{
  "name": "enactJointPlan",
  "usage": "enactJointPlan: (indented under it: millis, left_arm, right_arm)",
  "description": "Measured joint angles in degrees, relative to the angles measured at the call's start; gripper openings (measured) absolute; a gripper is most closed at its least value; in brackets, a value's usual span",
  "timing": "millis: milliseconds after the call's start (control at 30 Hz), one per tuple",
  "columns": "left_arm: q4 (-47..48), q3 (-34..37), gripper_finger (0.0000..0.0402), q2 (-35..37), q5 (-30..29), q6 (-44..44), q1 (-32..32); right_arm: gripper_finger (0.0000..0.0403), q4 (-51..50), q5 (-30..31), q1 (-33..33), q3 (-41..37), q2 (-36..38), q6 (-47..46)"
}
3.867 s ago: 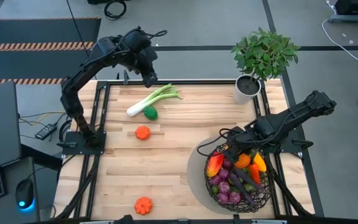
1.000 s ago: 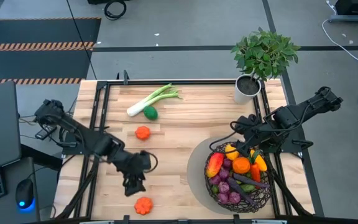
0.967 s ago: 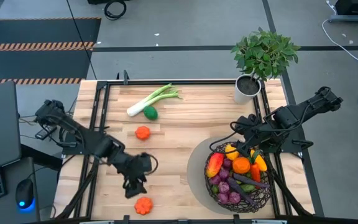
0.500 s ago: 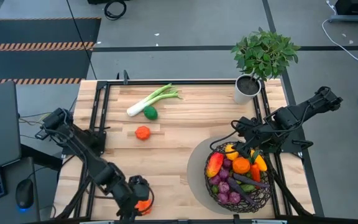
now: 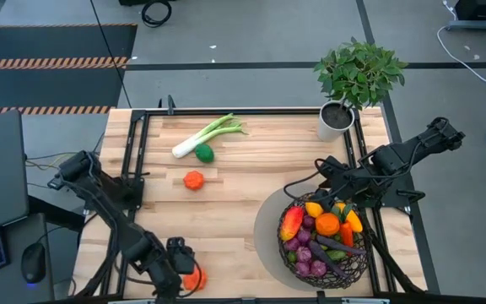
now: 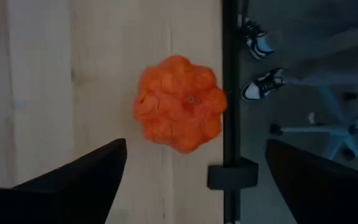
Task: Build produce basket
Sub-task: Put the bottom orange squash into the black basket
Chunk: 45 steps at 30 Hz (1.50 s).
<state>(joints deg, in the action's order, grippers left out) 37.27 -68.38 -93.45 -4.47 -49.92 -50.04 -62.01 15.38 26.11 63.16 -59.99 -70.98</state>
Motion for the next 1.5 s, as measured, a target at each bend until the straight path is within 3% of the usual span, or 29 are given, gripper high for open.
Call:
enactJointPlan:
  millis: [267,433,1033,1333,1500]
  left_arm:
    - [-6.95,0.44,0.0399,-5.48,0.15,-2.25,-0.06]
    - [-4.96,0.44,0.0399,-8.2,-0.98,-2.41,-0.09]
    - [-11.65,0.46,0.0397,-13.49,-3.45,-4.97,0.78]
    - [-12.09,-0.87,0.0357,-13.45,-3.48,-0.07,4.93]
    - [-12.07,-2.8,0.0337,-13.45,-3.62,6.14,7.71]
  right_arm:
    - [0.0358,0.41,-2.2,0.0,0.0,0.0,-2.61]
    - [0.0358,0.42,-2.65,0.0,0.0,0.0,-4.11]
    - [0.0358,0.67,-3.4,0.0,0.0,0.0,-4.41]
    - [0.0358,0.57,-3.95,-0.02,0.0,0.0,-3.52]
    - [0.0358,-1.66,-9.46,-0.02,0.0,0.0,-3.43]
